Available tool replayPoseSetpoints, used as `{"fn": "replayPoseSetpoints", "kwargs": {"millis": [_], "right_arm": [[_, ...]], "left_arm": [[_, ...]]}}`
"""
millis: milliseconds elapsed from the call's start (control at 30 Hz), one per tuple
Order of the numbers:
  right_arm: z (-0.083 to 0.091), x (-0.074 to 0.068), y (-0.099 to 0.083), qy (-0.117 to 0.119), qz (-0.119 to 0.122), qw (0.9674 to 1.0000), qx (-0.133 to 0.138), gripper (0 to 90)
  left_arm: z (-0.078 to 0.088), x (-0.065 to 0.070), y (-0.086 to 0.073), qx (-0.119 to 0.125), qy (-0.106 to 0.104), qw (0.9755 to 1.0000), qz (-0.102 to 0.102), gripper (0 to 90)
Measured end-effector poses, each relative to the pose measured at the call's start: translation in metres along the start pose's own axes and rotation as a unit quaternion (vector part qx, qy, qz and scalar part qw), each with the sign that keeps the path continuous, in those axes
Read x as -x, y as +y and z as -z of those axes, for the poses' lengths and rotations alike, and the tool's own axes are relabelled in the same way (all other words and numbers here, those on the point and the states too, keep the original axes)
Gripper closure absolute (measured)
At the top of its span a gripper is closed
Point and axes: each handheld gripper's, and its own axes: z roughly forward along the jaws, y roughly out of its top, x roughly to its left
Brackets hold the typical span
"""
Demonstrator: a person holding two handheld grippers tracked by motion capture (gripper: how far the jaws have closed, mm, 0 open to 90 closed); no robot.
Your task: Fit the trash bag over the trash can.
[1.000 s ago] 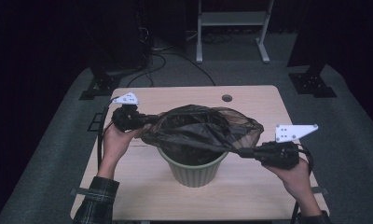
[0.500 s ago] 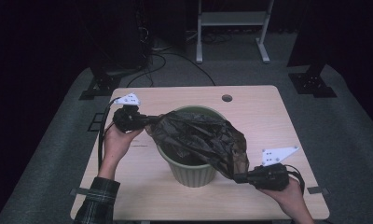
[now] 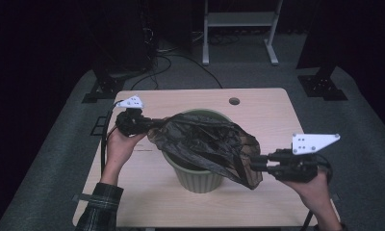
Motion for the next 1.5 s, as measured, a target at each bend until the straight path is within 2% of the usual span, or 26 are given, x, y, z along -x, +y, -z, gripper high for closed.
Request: {"fn": "replayPoseSetpoints", "kwargs": {"millis": [100,200,300,367,433,500,600,767,967,1100,1233,1500], "right_arm": [[-0.005,0.014,0.020,-0.030,0.006,0.9995,0.011,63.4],[-0.020,0.035,0.031,-0.051,0.002,0.9987,0.005,63.3],[-0.038,0.056,0.038,-0.065,-0.009,0.9979,-0.004,62.0],[-0.049,0.067,0.040,-0.058,-0.018,0.9981,-0.008,62.0],[-0.060,0.075,0.042,-0.058,-0.021,0.9979,-0.018,65.0],[-0.069,0.081,0.042,-0.058,-0.024,0.9977,-0.024,77.6],[-0.075,0.087,0.043,-0.067,-0.027,0.9971,-0.025,89.5],[-0.081,0.103,0.044,-0.096,-0.044,0.9943,-0.016,89.8],[-0.094,0.127,0.035,-0.126,-0.071,0.9892,-0.023,89.8],[-0.106,0.137,0.025,-0.132,-0.089,0.9869,-0.031,89.9],[-0.119,0.140,0.015,-0.138,-0.095,0.9845,-0.051,89.9],[-0.131,0.141,-0.014,-0.134,-0.115,0.9816,-0.073,89.8]], "left_arm": [[0.000,0.000,0.000,0.000,-0.001,1.0000,-0.001,89.9],[0.001,0.000,0.000,0.001,-0.001,1.0000,-0.001,89.9],[0.001,-0.001,0.000,0.001,-0.002,1.0000,-0.003,89.9],[0.002,-0.001,0.000,0.001,-0.001,1.0000,-0.002,89.9],[0.002,-0.001,0.000,0.001,-0.001,1.0000,-0.002,89.9],[0.003,-0.001,0.000,0.003,-0.002,1.0000,-0.003,89.9],[0.003,-0.002,-0.001,0.005,0.000,1.0000,-0.001,90.0],[-0.001,-0.007,-0.002,0.010,0.001,0.9999,0.008,89.9],[-0.011,-0.013,-0.004,0.003,0.002,0.9999,0.014,90.0],[-0.018,-0.016,-0.006,-0.006,0.005,0.9998,0.016,90.0],[-0.025,-0.016,-0.010,-0.027,0.014,0.9994,0.015,90.0],[-0.034,-0.021,-0.030,-0.041,0.009,0.9986,0.030,89.9]]}}
